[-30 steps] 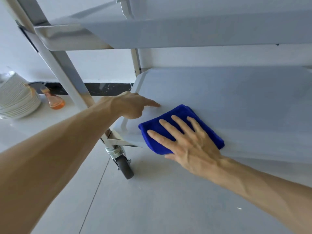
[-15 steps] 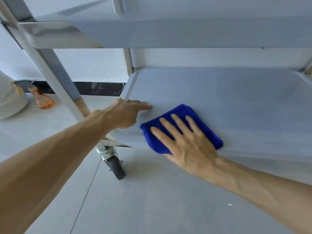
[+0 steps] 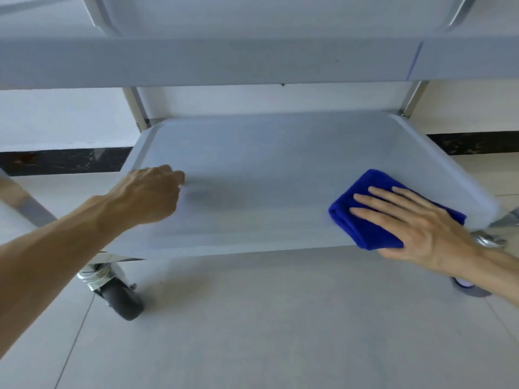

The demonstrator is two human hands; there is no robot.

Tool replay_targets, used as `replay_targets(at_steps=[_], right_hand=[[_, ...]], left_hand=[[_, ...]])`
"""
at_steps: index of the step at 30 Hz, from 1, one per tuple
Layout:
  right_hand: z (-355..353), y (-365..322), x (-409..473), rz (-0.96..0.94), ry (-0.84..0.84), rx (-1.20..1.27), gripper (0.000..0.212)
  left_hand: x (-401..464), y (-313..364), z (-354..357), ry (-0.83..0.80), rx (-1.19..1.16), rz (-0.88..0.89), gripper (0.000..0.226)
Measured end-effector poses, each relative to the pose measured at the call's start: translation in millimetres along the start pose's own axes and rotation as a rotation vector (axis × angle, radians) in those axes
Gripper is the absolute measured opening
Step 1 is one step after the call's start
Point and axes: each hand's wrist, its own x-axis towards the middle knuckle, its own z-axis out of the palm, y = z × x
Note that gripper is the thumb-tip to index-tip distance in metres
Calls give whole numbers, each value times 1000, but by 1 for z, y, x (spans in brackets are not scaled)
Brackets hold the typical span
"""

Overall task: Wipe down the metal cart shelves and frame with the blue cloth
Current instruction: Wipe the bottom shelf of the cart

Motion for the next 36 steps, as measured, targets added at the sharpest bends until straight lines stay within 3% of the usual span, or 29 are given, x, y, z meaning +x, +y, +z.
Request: replay_targets(at_steps=[4, 9, 16, 22, 29, 33, 36], right_hand=[[0, -24, 18, 82, 13, 44, 84], [4, -56, 47, 91, -31, 61, 88], [10, -6, 13, -39, -28, 92, 92], [-13, 86, -64, 257, -271, 34, 100], [-13, 28, -17, 376, -344, 211, 97], [-12, -6, 27, 373, -386, 488, 78], [-7, 14, 25, 390, -355, 432, 57]], left_hand=[[22, 71, -1, 27, -200, 67, 39], [34, 141, 21, 58, -235, 70, 52], [28, 151, 25, 168, -329, 33, 57], [27, 154, 24, 172, -330, 42, 62], [25, 159, 22, 180, -321, 13, 62], [24, 157, 22, 172, -327, 25, 62], [24, 155, 23, 172, -316, 29, 58]])
